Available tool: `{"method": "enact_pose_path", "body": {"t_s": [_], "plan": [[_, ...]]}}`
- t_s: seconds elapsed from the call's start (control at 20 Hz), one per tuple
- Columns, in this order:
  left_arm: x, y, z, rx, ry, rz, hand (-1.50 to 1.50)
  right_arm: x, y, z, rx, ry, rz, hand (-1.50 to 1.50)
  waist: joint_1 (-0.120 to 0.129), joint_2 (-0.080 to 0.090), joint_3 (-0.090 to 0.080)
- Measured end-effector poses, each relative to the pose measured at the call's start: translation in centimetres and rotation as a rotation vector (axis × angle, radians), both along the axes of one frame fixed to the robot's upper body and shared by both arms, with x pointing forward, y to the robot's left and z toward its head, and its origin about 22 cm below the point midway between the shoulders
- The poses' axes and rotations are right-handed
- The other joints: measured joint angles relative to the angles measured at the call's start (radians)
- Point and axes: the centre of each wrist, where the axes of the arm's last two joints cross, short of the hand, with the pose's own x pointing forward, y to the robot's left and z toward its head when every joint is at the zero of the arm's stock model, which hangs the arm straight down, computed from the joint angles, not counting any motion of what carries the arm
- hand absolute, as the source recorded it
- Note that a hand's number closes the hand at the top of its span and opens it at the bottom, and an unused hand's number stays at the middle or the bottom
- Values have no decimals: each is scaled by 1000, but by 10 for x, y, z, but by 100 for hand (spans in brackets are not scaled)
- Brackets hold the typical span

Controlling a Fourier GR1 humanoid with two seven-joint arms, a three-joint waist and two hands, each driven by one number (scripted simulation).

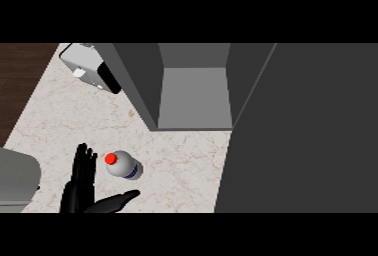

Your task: Pick up the bottled water, place it into the cabinet and close the cabinet

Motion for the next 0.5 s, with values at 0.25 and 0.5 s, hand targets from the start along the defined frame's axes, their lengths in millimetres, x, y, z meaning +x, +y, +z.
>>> {"method": "enact_pose_path", "body": {"t_s": [0.25,0.5], "plan": [[1,5,-29,-22,-12,6,-150,1,1,0,-6,-5,-1,-150,1,0,0],[3,9,-52,-29,-35,18,-150,0,-1,-1,-9,-5,-18,-150,0,0,0]]}}
